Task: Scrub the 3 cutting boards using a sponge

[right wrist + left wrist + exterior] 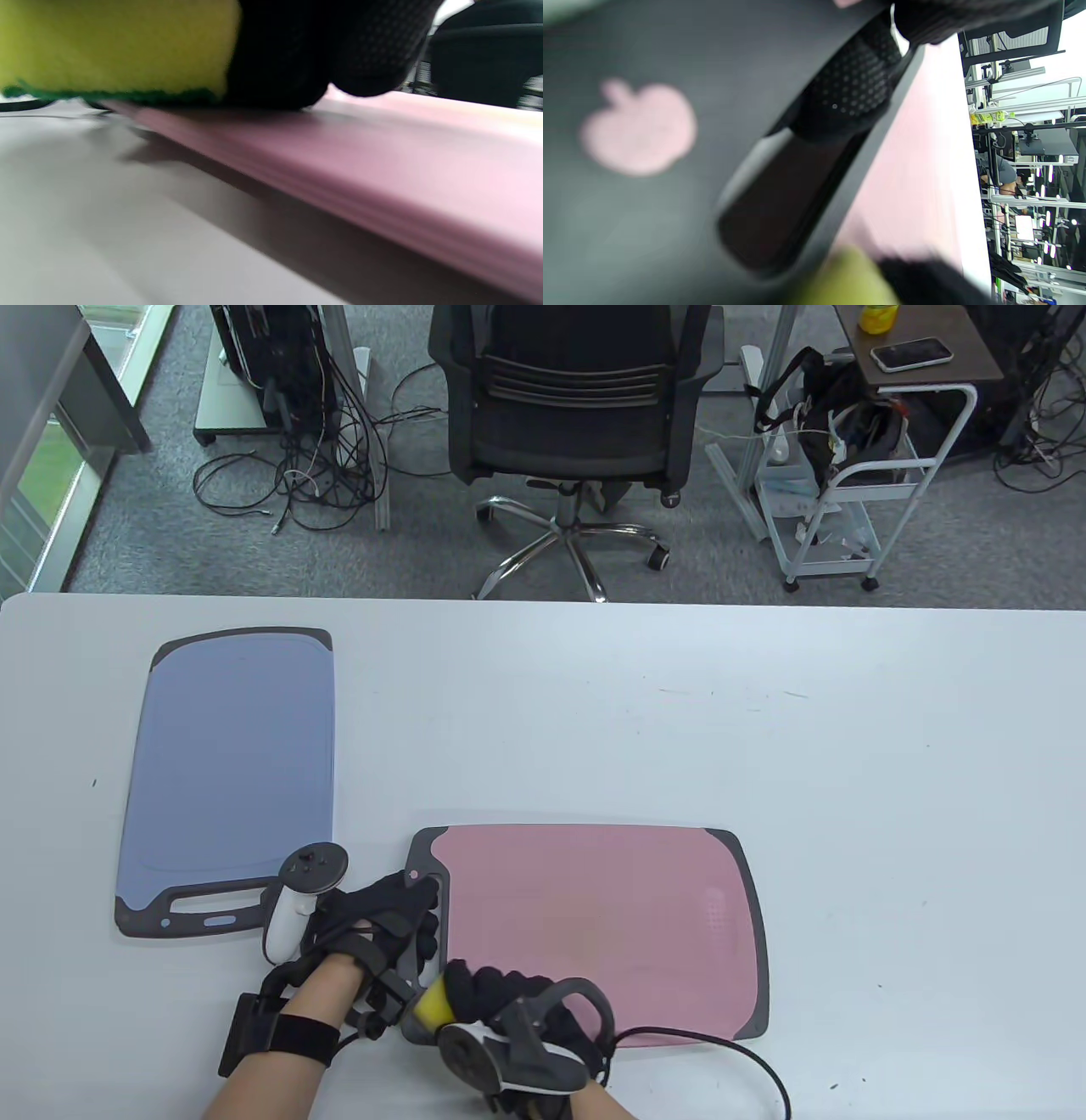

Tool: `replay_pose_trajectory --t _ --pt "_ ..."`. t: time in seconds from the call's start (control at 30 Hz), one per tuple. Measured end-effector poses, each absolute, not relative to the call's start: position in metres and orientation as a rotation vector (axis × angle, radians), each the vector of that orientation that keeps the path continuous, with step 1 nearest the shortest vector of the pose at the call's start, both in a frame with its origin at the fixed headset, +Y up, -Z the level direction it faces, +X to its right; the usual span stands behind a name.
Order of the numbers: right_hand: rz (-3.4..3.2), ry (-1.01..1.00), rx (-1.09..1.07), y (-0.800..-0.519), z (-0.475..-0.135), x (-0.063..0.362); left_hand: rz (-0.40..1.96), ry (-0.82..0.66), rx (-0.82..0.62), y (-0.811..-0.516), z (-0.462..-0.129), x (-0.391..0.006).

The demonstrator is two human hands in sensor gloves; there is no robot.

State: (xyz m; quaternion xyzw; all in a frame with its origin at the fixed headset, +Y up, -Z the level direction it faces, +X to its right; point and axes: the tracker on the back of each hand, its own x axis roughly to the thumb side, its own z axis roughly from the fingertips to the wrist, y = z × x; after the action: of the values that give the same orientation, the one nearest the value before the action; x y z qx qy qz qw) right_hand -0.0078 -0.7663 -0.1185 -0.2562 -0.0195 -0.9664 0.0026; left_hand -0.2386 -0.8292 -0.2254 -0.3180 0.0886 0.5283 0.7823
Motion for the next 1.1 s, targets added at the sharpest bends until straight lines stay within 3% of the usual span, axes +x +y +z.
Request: replay_pose_trajectory --t 0.17,0.27,0.3,0.37,0.43,0.53,0.7,0.83,0.97,1.1 --pt "-3.074 -0.105 -0.333 -0.772 -0.125 0.111 1.137 0.192 -0.678 -0.830 -0.225 -0.239" --pt "-3.146 -0.182 0.088 -0.776 -0.123 0.184 1.132 0.193 -0.673 -0.830 -0.225 -0.239" --pt "-3.182 -0.257 0.262 -0.776 -0.125 0.204 1.131 0.194 -0.672 -0.830 -0.225 -0.239" --pt "-3.305 -0.324 0.384 -0.778 -0.126 0.215 1.129 0.194 -0.670 -0.829 -0.225 -0.239" --pt "-3.254 -0.195 0.311 -0.778 -0.128 0.198 1.127 0.193 -0.669 -0.829 -0.225 -0.239" --pt "-3.134 -0.165 -0.050 -0.774 -0.133 0.144 1.121 0.196 -0.664 -0.829 -0.224 -0.239" --pt "-3.067 -0.133 -0.722 -0.766 -0.119 -0.001 1.120 0.197 -0.664 -0.829 -0.225 -0.239" --pt "-2.914 -0.044 -0.914 -0.762 -0.102 -0.070 1.114 0.193 -0.659 -0.830 -0.225 -0.239" --pt "-2.910 -0.068 -0.848 -0.763 -0.106 -0.048 1.105 0.211 -0.640 -0.830 -0.224 -0.239" --pt "-2.956 -0.105 -0.525 -0.769 -0.119 0.053 1.111 0.213 -0.643 -0.830 -0.224 -0.239"
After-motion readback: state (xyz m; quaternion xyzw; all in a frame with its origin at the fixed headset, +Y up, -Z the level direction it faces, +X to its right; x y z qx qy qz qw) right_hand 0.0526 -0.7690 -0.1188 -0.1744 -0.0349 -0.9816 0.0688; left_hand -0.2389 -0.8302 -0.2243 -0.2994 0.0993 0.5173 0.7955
